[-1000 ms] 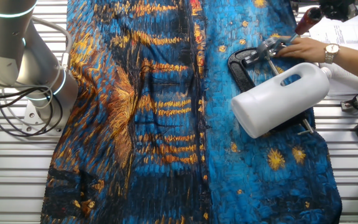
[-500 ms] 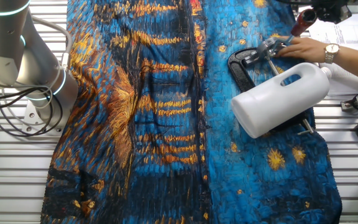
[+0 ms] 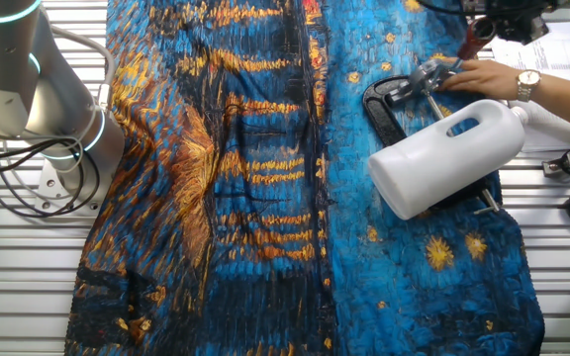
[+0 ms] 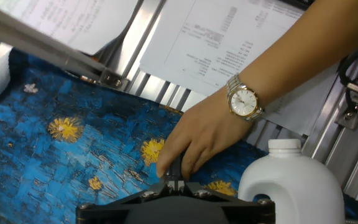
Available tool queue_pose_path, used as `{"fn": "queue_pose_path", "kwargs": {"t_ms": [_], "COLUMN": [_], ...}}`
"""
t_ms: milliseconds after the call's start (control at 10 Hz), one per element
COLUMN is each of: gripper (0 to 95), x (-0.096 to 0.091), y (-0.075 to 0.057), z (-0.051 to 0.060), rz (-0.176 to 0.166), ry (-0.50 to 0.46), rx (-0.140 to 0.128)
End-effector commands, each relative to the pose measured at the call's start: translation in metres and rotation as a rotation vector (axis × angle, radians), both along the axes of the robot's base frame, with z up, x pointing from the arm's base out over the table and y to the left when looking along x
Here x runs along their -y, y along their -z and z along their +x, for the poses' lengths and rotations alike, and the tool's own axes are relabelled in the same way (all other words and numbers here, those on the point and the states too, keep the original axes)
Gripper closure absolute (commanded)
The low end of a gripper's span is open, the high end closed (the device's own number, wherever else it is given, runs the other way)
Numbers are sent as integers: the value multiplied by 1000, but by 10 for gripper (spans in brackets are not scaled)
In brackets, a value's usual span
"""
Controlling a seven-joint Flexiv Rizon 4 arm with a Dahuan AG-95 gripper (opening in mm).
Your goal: Push down the lever
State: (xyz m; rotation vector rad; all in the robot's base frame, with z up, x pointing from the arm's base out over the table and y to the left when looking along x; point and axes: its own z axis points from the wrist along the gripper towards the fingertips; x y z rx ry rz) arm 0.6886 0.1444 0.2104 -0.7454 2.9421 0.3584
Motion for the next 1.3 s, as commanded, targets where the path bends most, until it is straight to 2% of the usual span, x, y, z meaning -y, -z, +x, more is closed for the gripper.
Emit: {"fn": "queue_pose_path", "kwargs": {"t_ms": [100,700,1300], "gripper": [950,950,950], "x": [0,3,9], "y": [1,8,21], "z": [-1,-17,-37], "rz": [-4,-15,-29], "ry": [-8,-22,-39], "rx": [-4,-1,4]}}
